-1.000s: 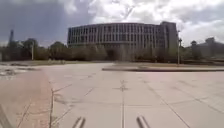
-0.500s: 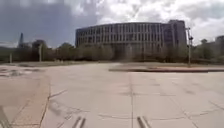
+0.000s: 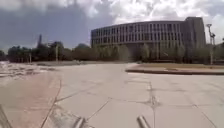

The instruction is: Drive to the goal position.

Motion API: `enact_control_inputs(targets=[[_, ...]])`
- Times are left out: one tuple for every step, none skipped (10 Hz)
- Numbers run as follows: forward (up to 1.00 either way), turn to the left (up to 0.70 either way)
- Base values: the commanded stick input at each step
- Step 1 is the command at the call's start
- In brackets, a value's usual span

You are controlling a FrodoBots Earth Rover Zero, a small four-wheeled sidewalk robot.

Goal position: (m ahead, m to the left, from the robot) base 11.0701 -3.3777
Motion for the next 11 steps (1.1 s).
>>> enact_control_inputs(targets=[[0.70,0.00],[0.70,0.00],[0.70,0.00],[0.70,0.00],[0.70,0.00],[0.70,0.00],[0.70,0.00],[0.70,0.00],[0.70,0.00],[0.70,0.00],[0.70,0.00]])
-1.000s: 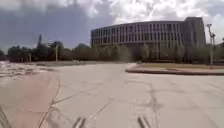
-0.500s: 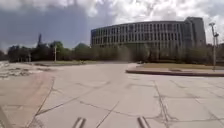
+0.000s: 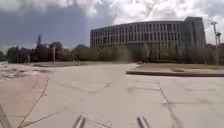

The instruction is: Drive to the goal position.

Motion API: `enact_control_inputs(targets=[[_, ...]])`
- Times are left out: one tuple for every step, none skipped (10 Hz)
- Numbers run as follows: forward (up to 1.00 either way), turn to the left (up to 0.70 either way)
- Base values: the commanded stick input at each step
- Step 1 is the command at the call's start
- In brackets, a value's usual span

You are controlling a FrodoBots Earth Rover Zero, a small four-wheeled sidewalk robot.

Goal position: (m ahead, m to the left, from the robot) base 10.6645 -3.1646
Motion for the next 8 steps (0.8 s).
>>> enact_control_inputs(targets=[[0.70,0.00],[0.70,0.00],[0.70,0.00],[0.70,0.00],[0.70,0.00],[0.70,0.00],[0.70,0.00],[0.70,0.00]])
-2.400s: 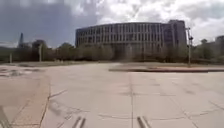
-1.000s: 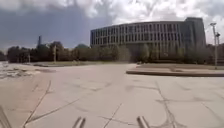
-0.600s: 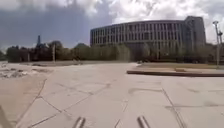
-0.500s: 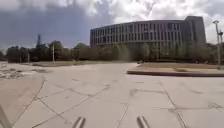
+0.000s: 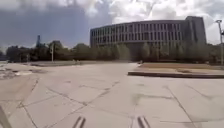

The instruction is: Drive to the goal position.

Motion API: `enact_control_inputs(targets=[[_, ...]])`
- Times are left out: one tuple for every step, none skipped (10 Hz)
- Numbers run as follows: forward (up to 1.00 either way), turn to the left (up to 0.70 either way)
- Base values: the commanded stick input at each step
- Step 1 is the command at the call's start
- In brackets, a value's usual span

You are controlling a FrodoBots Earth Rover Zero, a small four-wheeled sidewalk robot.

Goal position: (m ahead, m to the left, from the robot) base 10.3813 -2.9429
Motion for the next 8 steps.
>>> enact_control_inputs(targets=[[0.70,0.00],[0.70,0.00],[0.70,0.00],[0.70,0.00],[0.70,0.00],[0.70,0.00],[0.70,0.00],[0.70,0.00]])
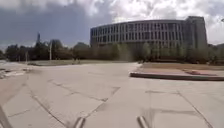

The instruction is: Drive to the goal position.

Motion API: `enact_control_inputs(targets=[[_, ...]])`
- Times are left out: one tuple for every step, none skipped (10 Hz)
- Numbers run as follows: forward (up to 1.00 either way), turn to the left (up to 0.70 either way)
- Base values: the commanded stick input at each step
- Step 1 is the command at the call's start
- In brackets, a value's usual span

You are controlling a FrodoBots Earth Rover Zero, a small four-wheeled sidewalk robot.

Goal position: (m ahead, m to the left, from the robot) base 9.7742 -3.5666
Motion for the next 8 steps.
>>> enact_control_inputs(targets=[[0.70,0.00],[0.70,0.00],[0.70,0.00],[0.70,0.00],[0.70,0.00],[0.70,0.00],[0.70,0.00],[0.70,0.00]])
